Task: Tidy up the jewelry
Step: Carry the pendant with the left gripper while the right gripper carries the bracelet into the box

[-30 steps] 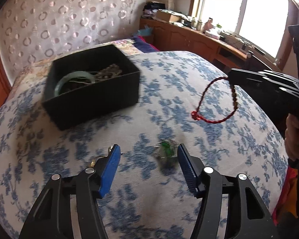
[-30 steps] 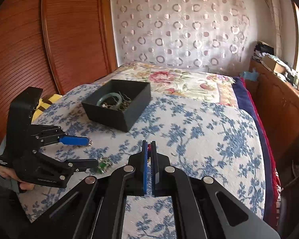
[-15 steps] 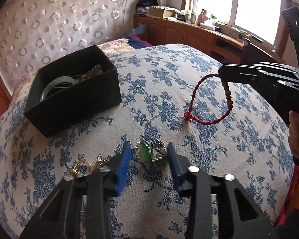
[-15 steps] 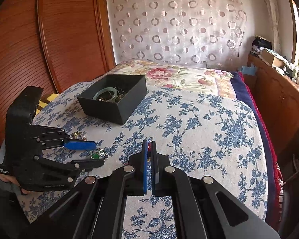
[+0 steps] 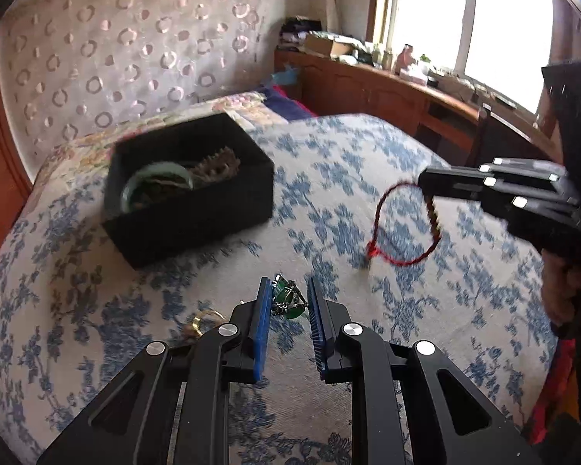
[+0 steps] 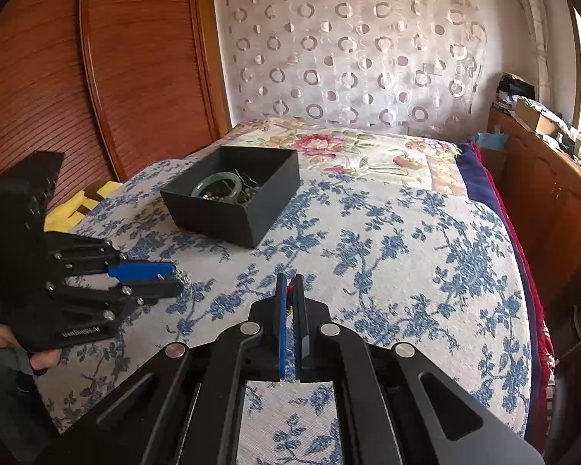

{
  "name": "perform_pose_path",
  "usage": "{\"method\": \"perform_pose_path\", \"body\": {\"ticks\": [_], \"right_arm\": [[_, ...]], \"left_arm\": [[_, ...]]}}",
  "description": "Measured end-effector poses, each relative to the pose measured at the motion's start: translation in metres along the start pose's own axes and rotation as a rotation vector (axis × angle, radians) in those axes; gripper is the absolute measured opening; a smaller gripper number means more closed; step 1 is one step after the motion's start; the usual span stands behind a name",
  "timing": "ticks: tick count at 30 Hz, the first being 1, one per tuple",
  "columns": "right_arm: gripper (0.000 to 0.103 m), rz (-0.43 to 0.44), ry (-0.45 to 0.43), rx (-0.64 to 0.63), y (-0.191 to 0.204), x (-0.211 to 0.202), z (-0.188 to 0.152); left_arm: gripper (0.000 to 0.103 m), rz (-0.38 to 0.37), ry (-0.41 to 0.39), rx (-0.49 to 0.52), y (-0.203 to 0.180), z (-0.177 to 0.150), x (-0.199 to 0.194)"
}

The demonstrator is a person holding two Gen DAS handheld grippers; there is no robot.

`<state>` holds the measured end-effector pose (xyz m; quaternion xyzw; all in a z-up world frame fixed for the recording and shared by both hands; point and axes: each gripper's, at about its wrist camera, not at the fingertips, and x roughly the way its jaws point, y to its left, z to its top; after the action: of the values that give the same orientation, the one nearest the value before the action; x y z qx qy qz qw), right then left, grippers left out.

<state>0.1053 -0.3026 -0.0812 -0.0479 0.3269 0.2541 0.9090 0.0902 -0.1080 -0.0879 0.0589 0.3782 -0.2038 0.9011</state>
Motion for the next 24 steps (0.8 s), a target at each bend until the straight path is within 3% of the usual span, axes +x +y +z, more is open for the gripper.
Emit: {"method": "perform_pose_path", "body": {"ticks": [8,24], "right_arm": [[0.003,0.020,-0.042,-0.026,0.011,-0.003,0.022],[0.003,0.084,-0.100,-0.036,0.027,0.015,0.086]], "left_arm": [[0.018,0.043,-0.072,-0.023,0.019,0.020,-0.026],[0.018,0.125,-0.143,-0.059,0.052,0.050,-0.049]]}}
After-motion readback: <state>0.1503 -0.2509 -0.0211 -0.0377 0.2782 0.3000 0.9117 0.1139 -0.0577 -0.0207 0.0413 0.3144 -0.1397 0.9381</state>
